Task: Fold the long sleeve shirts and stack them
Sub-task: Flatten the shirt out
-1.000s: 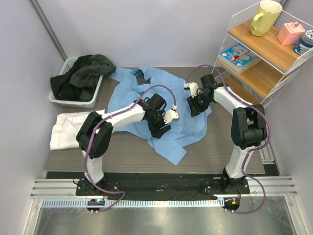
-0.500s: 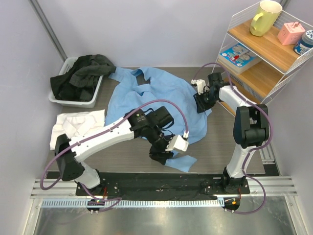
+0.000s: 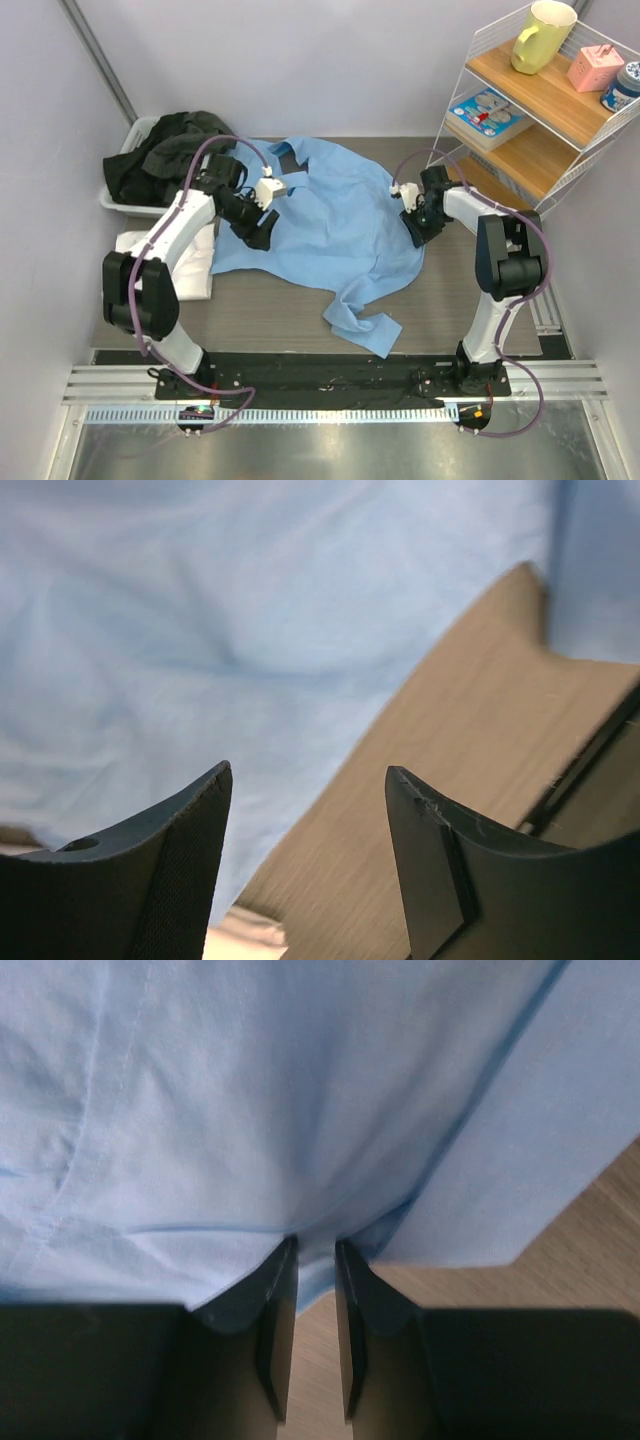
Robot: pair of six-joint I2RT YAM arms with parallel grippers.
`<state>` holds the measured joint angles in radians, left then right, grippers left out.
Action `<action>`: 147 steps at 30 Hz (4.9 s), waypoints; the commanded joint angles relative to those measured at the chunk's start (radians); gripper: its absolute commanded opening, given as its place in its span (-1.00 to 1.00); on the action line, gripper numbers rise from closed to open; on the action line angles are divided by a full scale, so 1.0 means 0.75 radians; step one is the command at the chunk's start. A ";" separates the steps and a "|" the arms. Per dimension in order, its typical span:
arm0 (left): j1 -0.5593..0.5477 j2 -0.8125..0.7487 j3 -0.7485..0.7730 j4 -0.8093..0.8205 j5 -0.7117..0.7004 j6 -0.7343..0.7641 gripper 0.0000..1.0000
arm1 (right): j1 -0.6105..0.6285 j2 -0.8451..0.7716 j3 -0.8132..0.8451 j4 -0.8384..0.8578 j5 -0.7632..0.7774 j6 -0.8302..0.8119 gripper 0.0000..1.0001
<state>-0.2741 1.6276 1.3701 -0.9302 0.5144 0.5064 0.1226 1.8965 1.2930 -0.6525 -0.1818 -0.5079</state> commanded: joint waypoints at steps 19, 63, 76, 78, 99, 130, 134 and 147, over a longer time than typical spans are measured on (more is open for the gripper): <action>0.046 0.270 -0.366 0.216 -0.324 0.004 0.17 | 0.006 -0.406 -0.084 -0.490 -0.382 -0.276 0.22; 0.040 0.229 -0.379 0.050 -0.281 0.012 -0.27 | 1.065 -0.772 -0.254 -0.480 -0.330 -0.329 0.47; -0.066 0.092 -0.630 0.007 -0.424 0.043 -0.30 | 0.119 -0.412 -0.270 -0.409 -0.167 -0.464 0.42; -0.021 0.110 -0.624 0.003 -0.422 0.065 -0.26 | 0.098 -0.361 -0.337 -0.325 -0.120 -0.462 0.40; -0.021 -0.104 -0.536 -0.007 -0.277 0.135 0.14 | 0.080 -0.570 -0.344 -0.558 -0.197 -0.501 0.26; -0.062 0.530 0.069 0.253 -0.392 -0.207 0.21 | 0.025 -0.003 -0.039 -0.036 -0.009 -0.206 0.31; -0.062 0.375 0.002 0.214 -0.340 -0.199 0.23 | 0.027 -0.180 -0.006 -0.227 -0.133 -0.241 0.36; -0.058 0.094 -0.321 0.199 -0.365 -0.131 0.25 | 0.460 -0.457 -0.415 -0.280 -0.277 -0.147 0.11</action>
<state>-0.3202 1.7164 1.1648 -0.7898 0.2527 0.3824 0.4004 1.5192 1.0466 -0.8730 -0.3725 -0.6586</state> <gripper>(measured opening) 0.627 0.564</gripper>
